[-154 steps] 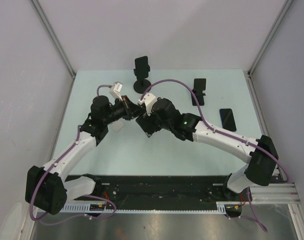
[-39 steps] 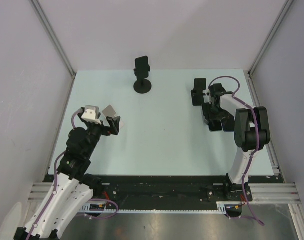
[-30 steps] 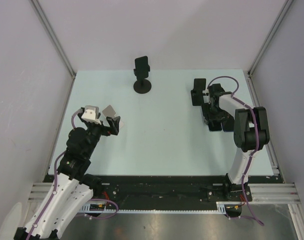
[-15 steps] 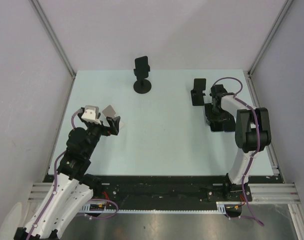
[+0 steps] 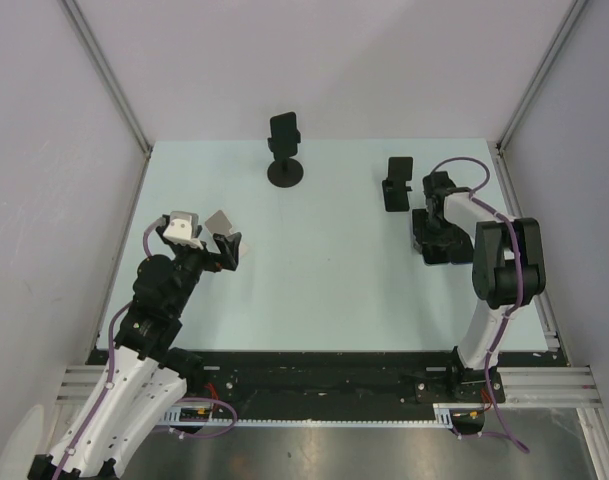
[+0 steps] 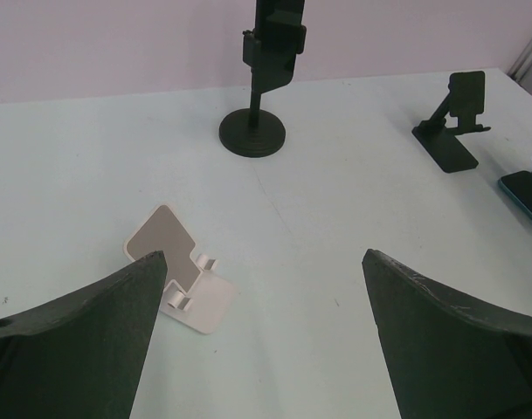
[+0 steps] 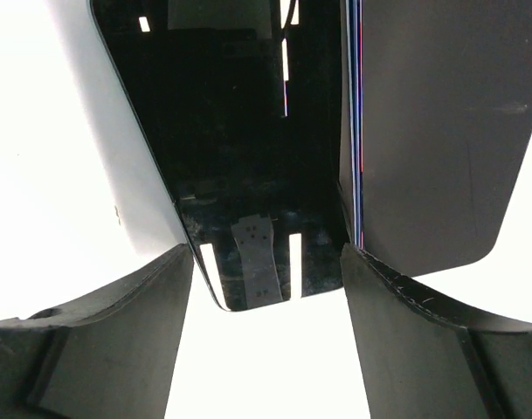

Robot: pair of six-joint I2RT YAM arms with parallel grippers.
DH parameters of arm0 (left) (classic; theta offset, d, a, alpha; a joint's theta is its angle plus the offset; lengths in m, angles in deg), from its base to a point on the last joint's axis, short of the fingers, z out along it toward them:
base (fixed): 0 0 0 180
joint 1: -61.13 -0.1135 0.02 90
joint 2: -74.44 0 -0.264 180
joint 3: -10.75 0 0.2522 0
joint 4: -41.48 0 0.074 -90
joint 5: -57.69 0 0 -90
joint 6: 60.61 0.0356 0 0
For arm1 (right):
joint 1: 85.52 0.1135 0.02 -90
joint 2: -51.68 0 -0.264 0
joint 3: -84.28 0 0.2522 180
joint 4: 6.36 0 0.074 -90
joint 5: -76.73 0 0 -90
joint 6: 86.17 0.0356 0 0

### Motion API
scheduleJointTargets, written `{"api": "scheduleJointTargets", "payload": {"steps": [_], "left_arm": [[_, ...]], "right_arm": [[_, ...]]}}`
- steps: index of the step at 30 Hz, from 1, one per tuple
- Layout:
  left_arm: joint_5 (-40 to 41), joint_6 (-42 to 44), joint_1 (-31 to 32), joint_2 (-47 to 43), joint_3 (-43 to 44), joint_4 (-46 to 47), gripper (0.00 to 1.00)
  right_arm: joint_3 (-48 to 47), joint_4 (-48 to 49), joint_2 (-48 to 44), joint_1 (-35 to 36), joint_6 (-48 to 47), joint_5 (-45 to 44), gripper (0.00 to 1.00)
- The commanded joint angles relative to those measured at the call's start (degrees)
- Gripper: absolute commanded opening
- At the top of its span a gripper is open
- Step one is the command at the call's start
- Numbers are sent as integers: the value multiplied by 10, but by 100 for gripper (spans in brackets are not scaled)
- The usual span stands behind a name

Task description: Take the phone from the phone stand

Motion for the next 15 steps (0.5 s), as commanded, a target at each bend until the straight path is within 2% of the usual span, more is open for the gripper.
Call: {"api": "scheduleJointTargets", "payload": {"steps": [1, 5, 10, 15], "left_arm": [[-6, 4, -4, 0, -2, 13, 100], [-1, 2, -4, 4, -1, 12, 100], [11, 2, -4, 17, 3, 11, 100], [50, -16, -4, 36, 8, 2, 100]], "right_arm": [[2, -1, -53, 33, -16, -18, 75], [2, 25, -108, 79, -37, -18, 80], [2, 78, -181, 141, -57, 36, 88], [2, 155, -205, 223, -61, 96, 90]]}}
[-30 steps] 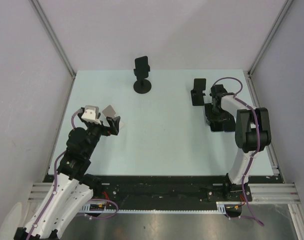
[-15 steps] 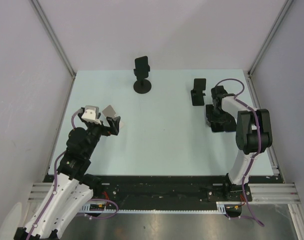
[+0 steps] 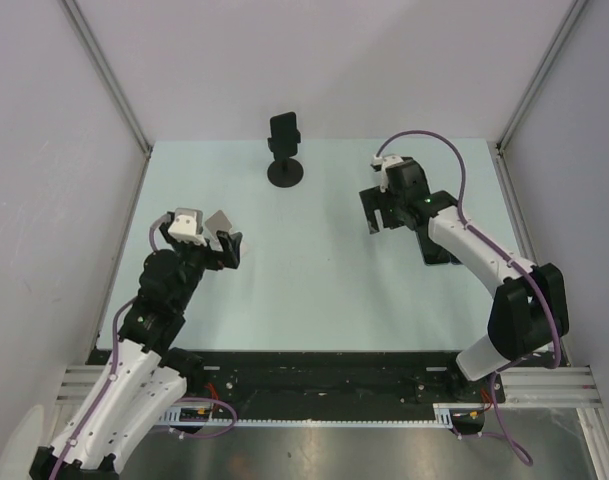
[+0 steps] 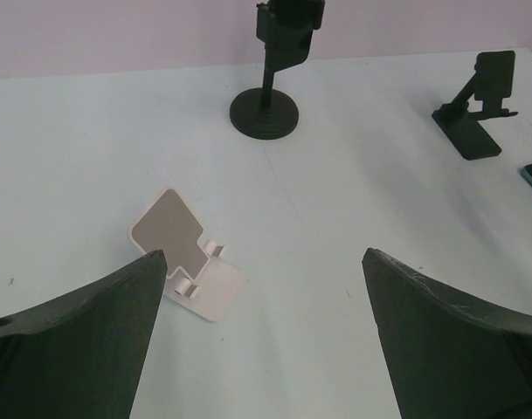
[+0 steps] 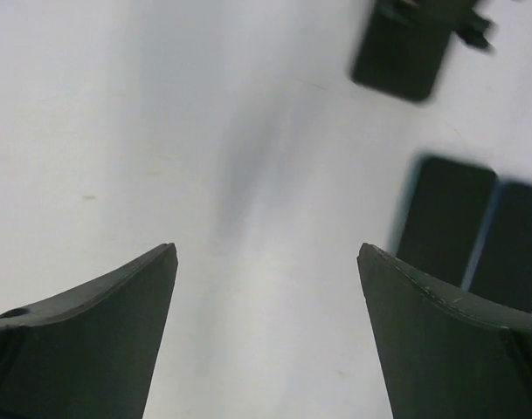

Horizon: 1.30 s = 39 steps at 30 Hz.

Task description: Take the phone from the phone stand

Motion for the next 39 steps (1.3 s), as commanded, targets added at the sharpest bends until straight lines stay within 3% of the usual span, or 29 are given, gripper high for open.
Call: {"api": "scheduleJointTargets", "payload": {"steps": [1, 5, 19, 28, 34, 39], "left_arm": [[48, -19, -4, 17, 8, 0, 100], [93, -51, -9, 41, 9, -14, 100], [-4, -112, -100, 191, 84, -11, 100], [-174, -130, -243, 344, 101, 30, 100], [-254, -54, -282, 404, 120, 50, 100], [-331, -25, -294, 461, 146, 56, 91]], "right_arm": [[-6, 87, -15, 58, -14, 61, 90], [-6, 139, -4, 106, -10, 98, 90], [31, 210, -20, 171, -10, 235, 91], [84, 219, -72, 173, -31, 293, 91], [115, 213, -108, 173, -43, 308, 91], [134, 205, -126, 173, -47, 310, 90]]}}
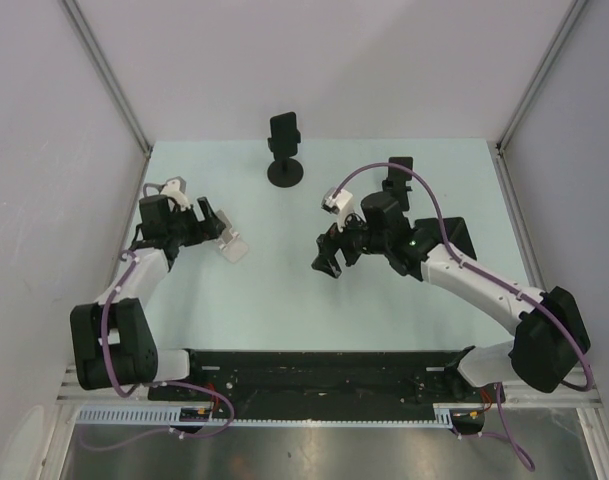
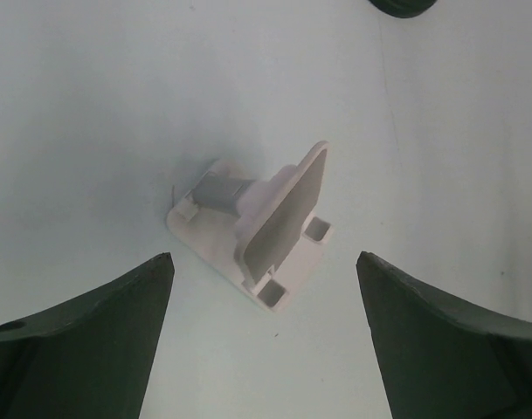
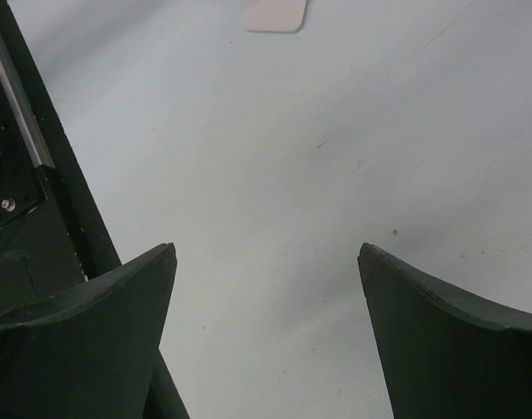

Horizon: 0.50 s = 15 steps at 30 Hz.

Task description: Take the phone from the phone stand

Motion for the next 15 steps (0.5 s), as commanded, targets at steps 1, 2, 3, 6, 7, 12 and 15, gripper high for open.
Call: {"api": "scheduleJointTargets", "payload": {"steps": [1, 2, 3, 6, 7, 12, 15], "left_arm": [[-121, 50, -9, 37, 46, 32, 88], [-133, 51, -8, 44, 49, 32, 82], [-143, 51, -8, 55, 56, 32, 78], [-172, 52, -8, 71, 63, 32, 64], [-177, 52, -9, 74, 63, 32, 56], [-206, 56, -6, 82, 63, 32, 32], [-215, 59, -3, 77, 58, 32, 19]], "right_arm": [[12, 9, -28, 2, -14, 12, 90], [14, 4, -32, 2, -16, 11, 90], [16, 2, -34, 2, -19, 10, 90], [20, -3, -38, 2, -20, 10, 90], [22, -3, -40, 2, -18, 9, 90], [25, -3, -40, 2, -15, 11, 90], [25, 0, -38, 3, -13, 12, 90]]}}
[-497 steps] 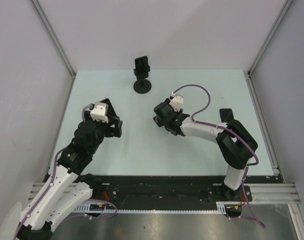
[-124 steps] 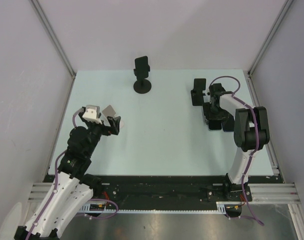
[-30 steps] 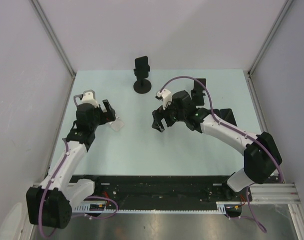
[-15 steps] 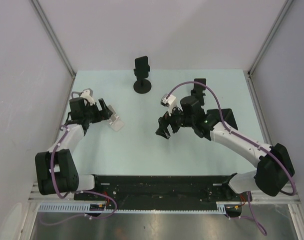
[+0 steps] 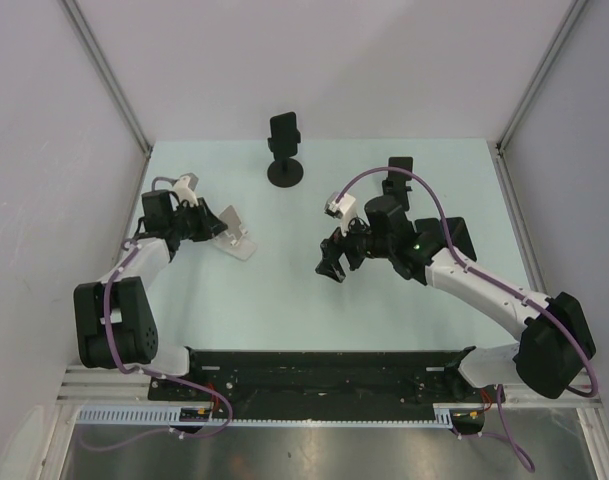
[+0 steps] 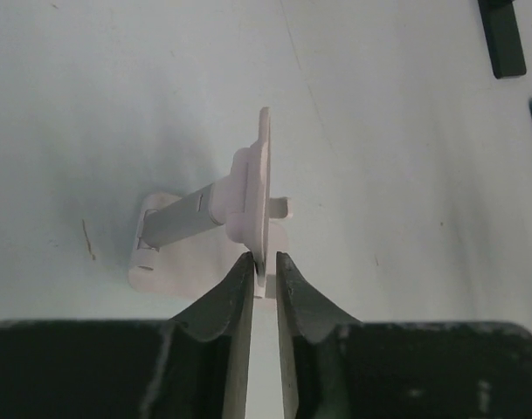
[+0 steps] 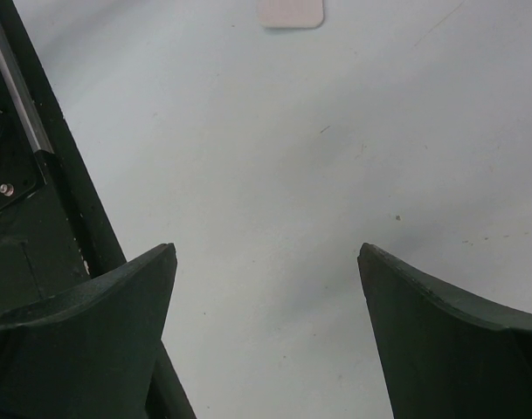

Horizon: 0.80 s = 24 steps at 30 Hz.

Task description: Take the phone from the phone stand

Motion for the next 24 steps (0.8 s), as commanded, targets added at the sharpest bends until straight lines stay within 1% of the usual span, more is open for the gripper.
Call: {"api": "scheduleJointTargets", "payload": {"steps": [1, 4, 8, 9, 11, 13, 17, 24], "left_arm": [[-54, 17, 5, -10, 16, 12, 10], [-64, 12, 22, -27, 14, 13, 0], [-58, 9, 73, -53, 10, 12, 0], [-52, 1, 74, -56, 9, 13, 0], [-52, -5, 111, -67, 7, 13, 0], [-46, -17, 128, -78, 6, 14, 0], [-30, -32, 189, -102, 5, 13, 0], [-11, -69, 250, -134, 7, 20, 0]], "right_arm": [[1, 12, -11, 2, -2, 9, 90], [1, 24, -6, 4, 8, 13, 90], [1, 43, 2, 10, 24, 1, 90], [1, 53, 4, 13, 28, -2, 90], [1, 60, 10, 15, 39, -15, 89], [1, 71, 17, 19, 43, -30, 89], [1, 92, 32, 25, 71, -62, 89], [1, 119, 60, 33, 116, -141, 86]]}}
